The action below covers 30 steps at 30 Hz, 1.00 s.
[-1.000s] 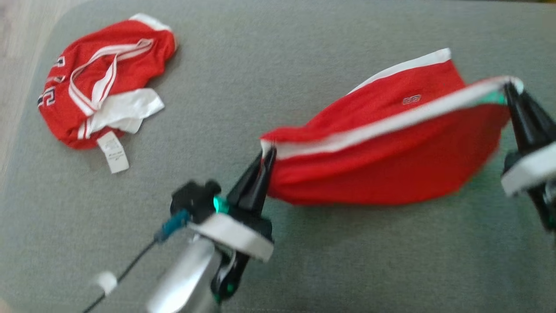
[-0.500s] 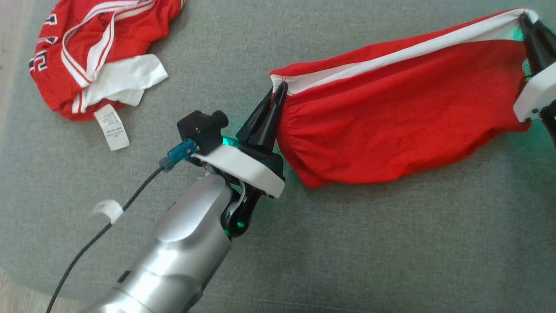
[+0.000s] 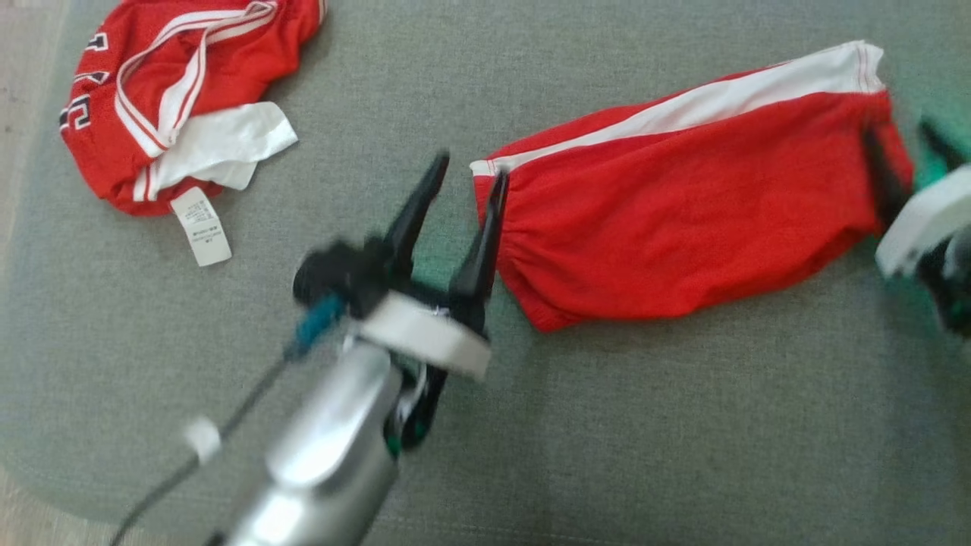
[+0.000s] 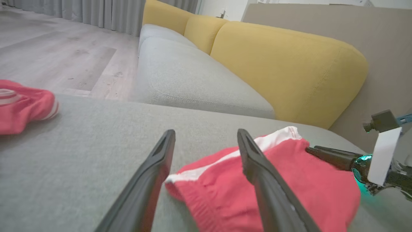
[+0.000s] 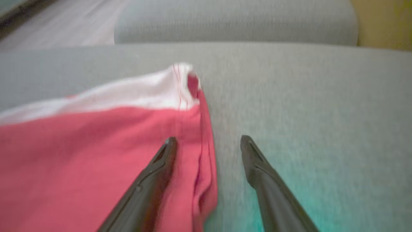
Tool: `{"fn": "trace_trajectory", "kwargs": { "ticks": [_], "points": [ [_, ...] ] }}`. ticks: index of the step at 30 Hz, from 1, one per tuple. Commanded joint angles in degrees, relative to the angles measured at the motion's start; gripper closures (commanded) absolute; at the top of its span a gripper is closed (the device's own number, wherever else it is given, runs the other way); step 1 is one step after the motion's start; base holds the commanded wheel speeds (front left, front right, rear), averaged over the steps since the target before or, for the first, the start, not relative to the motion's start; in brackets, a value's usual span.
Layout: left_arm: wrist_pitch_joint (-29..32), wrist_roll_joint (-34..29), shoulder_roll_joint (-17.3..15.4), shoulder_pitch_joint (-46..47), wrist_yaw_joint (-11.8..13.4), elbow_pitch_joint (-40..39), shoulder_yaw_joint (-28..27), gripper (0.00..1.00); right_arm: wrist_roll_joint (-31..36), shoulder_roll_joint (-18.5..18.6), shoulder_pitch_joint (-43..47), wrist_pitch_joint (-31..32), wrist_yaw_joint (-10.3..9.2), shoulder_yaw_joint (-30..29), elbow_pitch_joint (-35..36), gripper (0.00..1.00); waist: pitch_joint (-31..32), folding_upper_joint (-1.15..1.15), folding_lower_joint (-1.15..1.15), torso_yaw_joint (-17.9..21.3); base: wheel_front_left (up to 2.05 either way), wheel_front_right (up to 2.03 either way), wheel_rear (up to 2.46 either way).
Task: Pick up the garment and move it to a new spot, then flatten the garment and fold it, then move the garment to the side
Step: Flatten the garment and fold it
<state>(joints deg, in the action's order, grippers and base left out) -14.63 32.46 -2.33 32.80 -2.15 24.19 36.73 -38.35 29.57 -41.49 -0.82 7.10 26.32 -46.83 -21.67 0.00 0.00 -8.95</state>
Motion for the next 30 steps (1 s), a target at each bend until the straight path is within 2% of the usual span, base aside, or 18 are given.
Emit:
{"fn": "trace_trajectory", "kwargs": {
  "ticks": [1, 2, 3, 9, 14, 19, 22, 26, 30],
  "points": [
    [-0.36, -3.79, -0.55, -3.22, 0.82, -4.29, -3.17, 0.0, -0.74, 0.55, 2.36, 1.46, 0.39, 2.02, -0.07, 0.0, 0.66, 0.0, 0.0, -0.47, 0.0, 0.0, 0.0],
    [-0.36, -5.3, -0.55, -5.0, 1.12, -6.03, -4.09, 0.0, -1.33, 0.48, 2.7, 1.92, 0.39, 2.25, -0.72, 0.24, 0.95, 0.0, 0.0, -0.73, 0.0, 0.0, 0.0],
    [-0.36, -6.49, -0.55, -6.78, 1.38, -7.63, -4.93, 0.0, -1.78, 0.39, 3.0, 2.08, 0.39, 2.74, -0.94, 1.0, 1.29, 0.0, 0.0, -0.99, 0.0, 0.0, 0.0],
    [-0.36, -13.69, -0.55, -15.05, 3.08, -16.12, -9.55, 0.0, -4.7, 0.25, 3.78, -1.21, 0.39, 2.58, -2.63, 1.0, 4.38, 0.0, 0.0, -0.91, 0.0, 0.0, 0.0],
    [-0.37, -14.16, -0.55, -20.65, 4.72, -22.38, -13.74, 0.0, -6.85, 0.58, 5.79, -3.69, 0.39, 0.54, -6.94, 1.0, 8.12, 0.0, 0.0, 1.41, 0.0, 0.0, 0.0],
    [-0.37, -16.66, -0.55, -24.47, 6.9, -25.69, -16.61, 0.0, -9.12, 4.28, 10.3, -5.21, 0.39, -1.19, -10.29, 1.0, 10.69, 0.0, 0.0, 3.26, 0.0, 0.0, 0.0],
    [-0.37, -17.27, -0.55, -25.76, 7.1, -25.97, -17.41, 0.0, -9.51, 5.72, 11.82, -5.68, 0.39, -1.62, -10.98, 1.0, 11.52, 0.0, 0.0, 3.71, 0.0, 0.0, 0.0],
    [-0.37, -16.91, -0.55, -27.58, 7.1, -26.05, -18.44, 0.0, -11.18, 7.48, 13.15, -6.45, 0.39, -2.47, -9.28, 1.0, 12.43, 0.0, 0.0, 4.06, 0.0, 0.0, 0.0],
    [-0.37, -16.53, -0.55, -28.23, 7.05, -25.73, -18.38, 0.0, -12.49, 7.41, 12.15, -6.52, 0.39, -2.5, -3.65, 1.0, 13.29, 0.0, 0.0, 4.28, 0.0, 0.0, 0.0]
  ]
}}
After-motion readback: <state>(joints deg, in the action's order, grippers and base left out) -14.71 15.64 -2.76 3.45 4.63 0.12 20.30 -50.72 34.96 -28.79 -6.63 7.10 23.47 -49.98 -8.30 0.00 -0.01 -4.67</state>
